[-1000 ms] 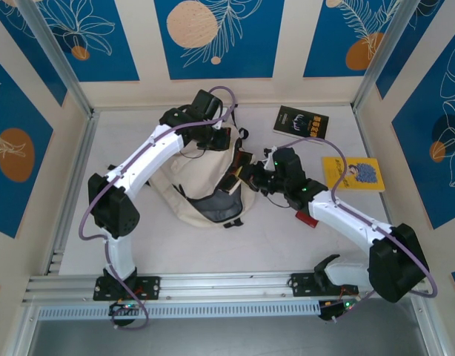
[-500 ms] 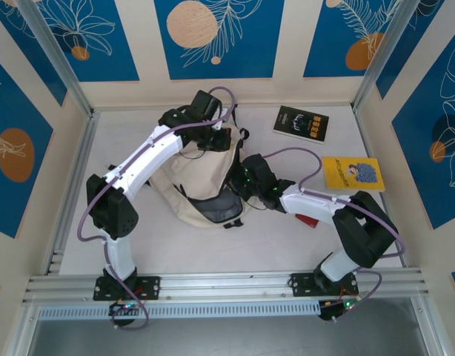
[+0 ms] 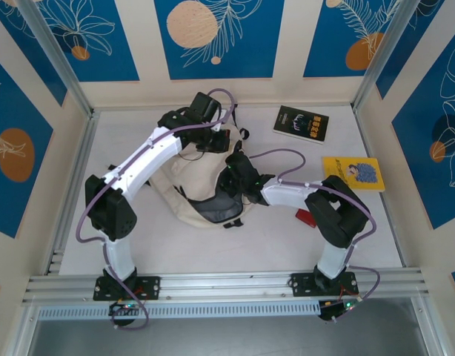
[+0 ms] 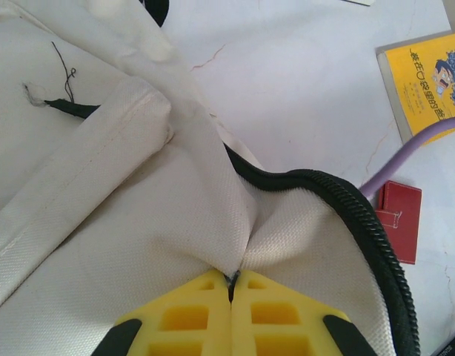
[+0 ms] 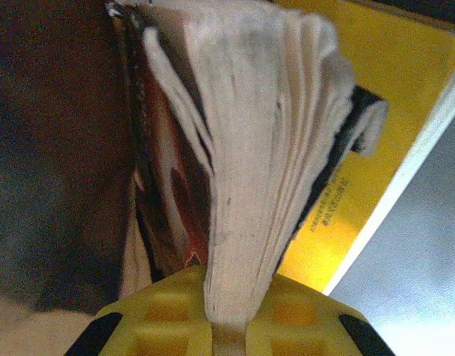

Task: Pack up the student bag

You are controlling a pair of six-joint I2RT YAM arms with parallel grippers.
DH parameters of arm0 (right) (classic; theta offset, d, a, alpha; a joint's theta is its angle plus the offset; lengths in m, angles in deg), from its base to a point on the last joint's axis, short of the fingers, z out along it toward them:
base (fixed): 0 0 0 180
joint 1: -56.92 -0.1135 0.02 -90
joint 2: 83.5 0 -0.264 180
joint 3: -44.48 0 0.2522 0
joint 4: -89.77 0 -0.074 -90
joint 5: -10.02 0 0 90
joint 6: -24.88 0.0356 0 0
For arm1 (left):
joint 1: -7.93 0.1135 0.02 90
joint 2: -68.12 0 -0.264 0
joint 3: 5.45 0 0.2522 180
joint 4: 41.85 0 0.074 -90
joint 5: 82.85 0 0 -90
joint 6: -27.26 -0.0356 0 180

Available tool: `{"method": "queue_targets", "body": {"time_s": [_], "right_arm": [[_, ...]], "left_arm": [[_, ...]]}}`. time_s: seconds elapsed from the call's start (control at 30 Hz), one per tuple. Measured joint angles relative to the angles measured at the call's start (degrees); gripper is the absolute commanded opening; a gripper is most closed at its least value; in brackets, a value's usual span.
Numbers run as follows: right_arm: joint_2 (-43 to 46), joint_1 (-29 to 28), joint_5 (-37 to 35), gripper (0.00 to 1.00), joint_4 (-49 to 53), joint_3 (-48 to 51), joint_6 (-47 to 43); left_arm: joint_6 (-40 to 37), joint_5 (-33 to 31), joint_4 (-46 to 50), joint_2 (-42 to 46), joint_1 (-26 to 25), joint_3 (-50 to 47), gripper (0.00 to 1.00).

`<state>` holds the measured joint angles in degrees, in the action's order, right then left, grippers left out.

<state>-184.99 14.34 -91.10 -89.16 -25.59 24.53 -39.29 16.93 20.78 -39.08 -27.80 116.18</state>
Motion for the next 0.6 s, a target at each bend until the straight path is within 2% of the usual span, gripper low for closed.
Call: {"method": "queue_targets", "body": {"time_s": [0.17, 0.43, 0.6], "right_arm": [[-2.3, 0.1, 1.6, 0.18, -0.9, -1.0, 2.3], [-3.0, 1.0, 7.1, 0.55, 3.1, -1.8, 1.3], [2.1, 1.0, 9.3, 0.59, 5.9, 0.8, -0.3]], "left_arm": [[0.1, -0.6, 0.0, 0.8, 0.6, -1.1, 0.0], [0.2, -0.6, -0.2, 1.0, 1.4, -1.8, 0.0], [0.2, -0.6, -0.4, 2.0, 2.3, -2.6, 0.0]]}}
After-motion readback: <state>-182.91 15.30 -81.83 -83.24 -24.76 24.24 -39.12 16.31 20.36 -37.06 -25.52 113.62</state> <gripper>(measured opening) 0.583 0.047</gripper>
